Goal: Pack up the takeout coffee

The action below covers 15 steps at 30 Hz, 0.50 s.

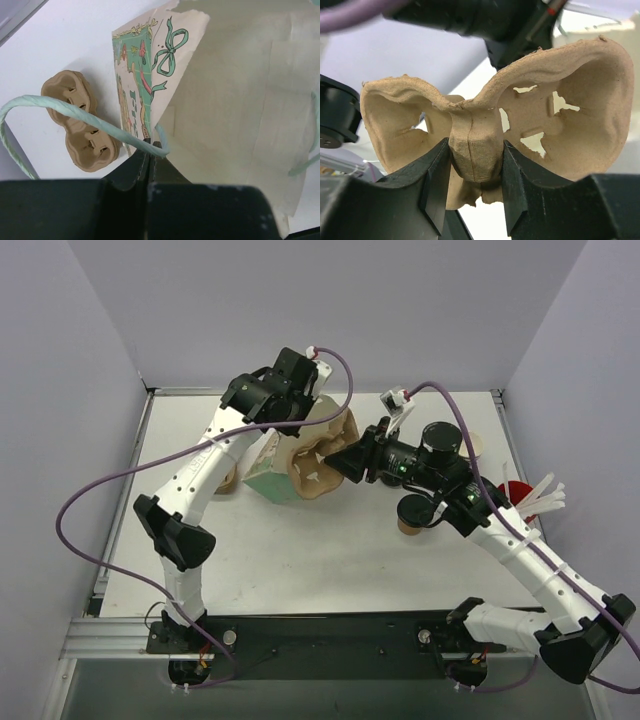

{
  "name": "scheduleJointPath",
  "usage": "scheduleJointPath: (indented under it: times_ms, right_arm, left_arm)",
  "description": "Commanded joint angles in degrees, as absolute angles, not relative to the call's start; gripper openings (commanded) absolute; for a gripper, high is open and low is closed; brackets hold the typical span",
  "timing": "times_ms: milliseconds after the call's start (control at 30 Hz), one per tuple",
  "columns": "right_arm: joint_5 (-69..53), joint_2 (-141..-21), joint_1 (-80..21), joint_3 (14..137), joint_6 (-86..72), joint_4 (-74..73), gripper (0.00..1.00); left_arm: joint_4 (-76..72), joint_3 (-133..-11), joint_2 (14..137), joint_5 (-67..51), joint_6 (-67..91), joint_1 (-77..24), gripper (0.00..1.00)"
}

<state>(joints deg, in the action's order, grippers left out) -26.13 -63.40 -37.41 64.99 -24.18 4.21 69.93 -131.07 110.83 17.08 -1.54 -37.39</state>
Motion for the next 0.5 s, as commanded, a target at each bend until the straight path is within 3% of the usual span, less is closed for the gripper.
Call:
scheduleJointPath:
  times_ms: [0,267,467]
  right_arm:
    - [-35.50,-64.15,-36.92,66.09,-29.09,20.73,0.33]
    - [-48.33,-71.27,-34.89,66.62,-35.15,27.51,0.32]
    - [-48.61,-73.74,-32.79,64.95,-35.95,26.90,0.32]
  left_arm:
    - [65.92,-129.91,105.82,12.66,-3.51,-37.18,0.00]
    - [62.14,-123.40,99.32,8.18,-5.27,-36.13,0.00]
    - [59.59,-118.57,94.84,4.23,-6.50,-35.42,0.00]
